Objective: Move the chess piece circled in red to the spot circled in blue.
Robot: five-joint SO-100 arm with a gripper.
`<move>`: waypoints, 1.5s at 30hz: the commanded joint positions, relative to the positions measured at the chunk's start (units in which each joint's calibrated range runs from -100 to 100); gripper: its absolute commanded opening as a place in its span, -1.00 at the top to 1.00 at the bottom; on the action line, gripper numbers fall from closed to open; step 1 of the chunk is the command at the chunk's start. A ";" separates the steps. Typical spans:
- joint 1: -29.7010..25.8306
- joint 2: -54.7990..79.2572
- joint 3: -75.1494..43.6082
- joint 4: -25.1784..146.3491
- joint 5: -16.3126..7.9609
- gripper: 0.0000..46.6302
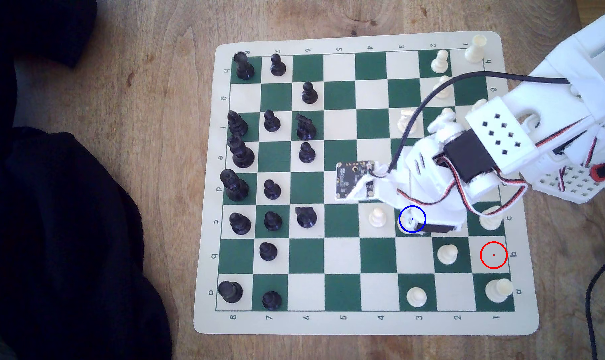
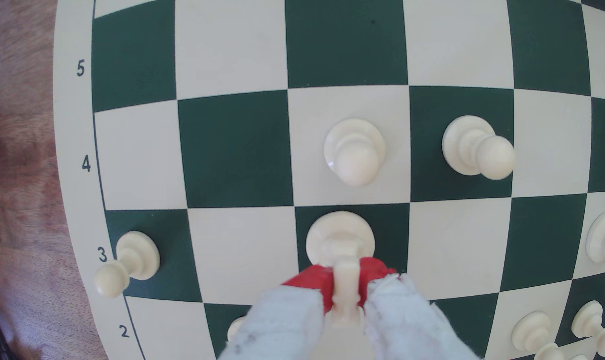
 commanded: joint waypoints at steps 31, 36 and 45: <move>1.26 -9.16 -0.07 11.00 2.88 -0.20; 1.34 -19.60 -0.53 19.11 2.98 -0.20; 1.03 -36.50 0.47 32.62 2.88 -0.16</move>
